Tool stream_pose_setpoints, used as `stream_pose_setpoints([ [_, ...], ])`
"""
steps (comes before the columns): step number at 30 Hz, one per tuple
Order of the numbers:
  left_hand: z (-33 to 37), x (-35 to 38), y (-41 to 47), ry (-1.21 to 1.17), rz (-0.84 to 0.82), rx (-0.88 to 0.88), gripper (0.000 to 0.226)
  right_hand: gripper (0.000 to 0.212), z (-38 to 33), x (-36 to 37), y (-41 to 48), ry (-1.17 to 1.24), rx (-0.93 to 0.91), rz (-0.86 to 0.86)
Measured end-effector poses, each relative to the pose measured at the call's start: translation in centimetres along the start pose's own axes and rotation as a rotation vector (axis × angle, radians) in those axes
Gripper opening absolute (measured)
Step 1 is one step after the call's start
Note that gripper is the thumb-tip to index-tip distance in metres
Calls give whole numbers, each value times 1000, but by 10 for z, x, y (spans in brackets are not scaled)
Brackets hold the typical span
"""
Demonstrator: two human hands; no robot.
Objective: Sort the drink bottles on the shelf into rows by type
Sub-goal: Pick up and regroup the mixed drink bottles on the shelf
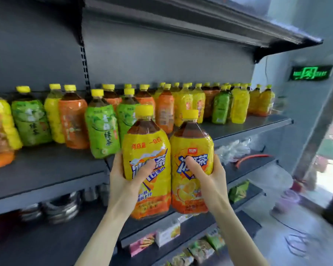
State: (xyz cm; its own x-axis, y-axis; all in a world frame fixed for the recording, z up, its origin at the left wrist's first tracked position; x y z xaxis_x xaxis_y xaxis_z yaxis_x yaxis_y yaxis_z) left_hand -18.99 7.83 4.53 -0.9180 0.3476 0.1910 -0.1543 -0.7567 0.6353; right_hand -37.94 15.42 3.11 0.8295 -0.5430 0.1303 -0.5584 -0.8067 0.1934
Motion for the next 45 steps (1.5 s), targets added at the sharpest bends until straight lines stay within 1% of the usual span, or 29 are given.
stream_pose_setpoints([
  [2,-12,45,-3,-40,-38,-25,55,47,-5,-47,6,-16,0,58],
  [7,-42,147,16,-116,-137,-62,46,56,-20,-144,41,-40,-37,195],
  [10,-68,202,35,-162,-169,-76,45,48,-25,-192,72,-69,-48,251],
  [12,-90,236,48,-190,-178,-80,53,49,-26,-224,96,-86,-59,287],
  [14,-116,268,60,-218,-187,-98,58,55,-24,-255,121,-92,-72,316],
  [16,-140,303,75,-243,-208,-109,62,55,-22,-284,149,-112,-82,347],
  [19,-170,360,104,-255,-240,-114,58,55,-25,-325,198,-170,-94,377],
  [22,-193,416,133,-281,-270,-99,61,59,-30,-366,243,-192,-117,414],
  [25,-216,466,154,-294,-286,-110,48,57,-30,-407,280,-186,-120,449],
  [26,-228,485,162,-293,-292,-112,46,56,-29,-423,295,-187,-124,466],
  [28,-250,520,175,-293,-298,-117,52,54,-24,-454,327,-191,-119,487],
  [30,-272,554,186,-284,-296,-111,55,53,-18,-482,359,-180,-118,484],
  [34,-326,612,208,-210,-241,-111,46,45,-6,-534,425,-175,-104,416],
  [38,-354,664,229,-103,-165,-113,42,50,-2,-574,498,-180,-80,310],
  [42,-381,687,256,6,-77,-112,43,48,7,-592,569,-140,-53,192],
  [43,-384,688,262,24,-34,-97,43,47,10,-593,584,-133,-49,164],
  [45,-404,688,274,39,31,-111,37,45,13,-591,611,-112,-46,92],
])
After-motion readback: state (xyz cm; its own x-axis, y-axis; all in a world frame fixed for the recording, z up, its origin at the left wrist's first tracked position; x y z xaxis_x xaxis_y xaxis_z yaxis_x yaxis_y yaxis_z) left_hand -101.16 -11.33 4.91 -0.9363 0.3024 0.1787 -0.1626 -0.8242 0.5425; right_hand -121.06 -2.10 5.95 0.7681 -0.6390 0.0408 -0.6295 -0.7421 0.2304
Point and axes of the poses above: each hand's wrist, its own y-axis towards the middle knuckle, its own x-axis out of the palm, z = x × y, the point moved 8 cm from there along y, towards the middle knuckle, and after that the axes turned 10 degrees about x, right-handed, at the moved point
